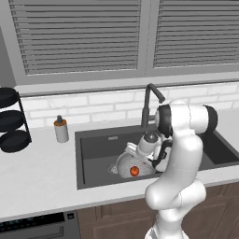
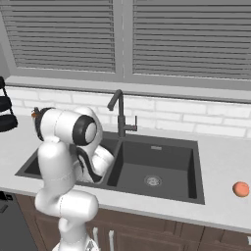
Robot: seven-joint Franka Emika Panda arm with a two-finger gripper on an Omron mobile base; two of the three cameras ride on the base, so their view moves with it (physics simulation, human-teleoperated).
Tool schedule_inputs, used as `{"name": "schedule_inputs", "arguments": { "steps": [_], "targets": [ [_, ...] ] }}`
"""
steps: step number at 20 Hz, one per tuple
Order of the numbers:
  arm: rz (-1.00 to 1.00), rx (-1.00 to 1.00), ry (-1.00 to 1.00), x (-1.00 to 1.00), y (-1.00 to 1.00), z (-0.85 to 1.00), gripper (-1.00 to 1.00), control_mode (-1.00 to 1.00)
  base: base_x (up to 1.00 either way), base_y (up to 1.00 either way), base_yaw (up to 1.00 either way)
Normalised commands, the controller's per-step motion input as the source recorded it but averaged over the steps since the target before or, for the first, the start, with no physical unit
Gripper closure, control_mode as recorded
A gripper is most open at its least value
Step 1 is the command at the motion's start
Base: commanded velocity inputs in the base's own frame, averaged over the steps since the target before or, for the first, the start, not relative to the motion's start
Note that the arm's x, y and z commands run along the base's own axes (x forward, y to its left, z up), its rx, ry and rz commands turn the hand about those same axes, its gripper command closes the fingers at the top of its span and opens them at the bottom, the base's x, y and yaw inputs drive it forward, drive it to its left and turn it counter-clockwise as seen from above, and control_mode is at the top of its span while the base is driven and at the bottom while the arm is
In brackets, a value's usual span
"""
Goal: Put the colander in the sink, put the peach, apple in the colander, and turn on the sink faucet and pour water over the colander.
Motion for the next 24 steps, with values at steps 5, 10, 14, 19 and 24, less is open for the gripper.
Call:
{"name": "schedule_inputs", "arguments": {
  "steps": [5,10,14,19,24],
  "targets": [
    [0.05,0.0,0.0,-0.27,-0.33,0.43,-1.0,-1.0,0.0,0.0,0.0],
    [0.06,0.0,0.0,-0.32,-0.3,0.95,-1.0,-1.0,0.0,0.0,0.0],
    [0.07,0.0,0.0,-0.13,-0.2,1.0,-1.0,-1.0,0.0,0.0,0.0],
    [0.1,-0.01,0.07,-0.04,-0.06,1.0,-1.0,-1.0,0.0,0.0,0.0],
    [0.02,-0.02,0.24,-0.16,0.0,1.0,-1.0,-1.0,0.0,0.0,0.0]
  ]
}}
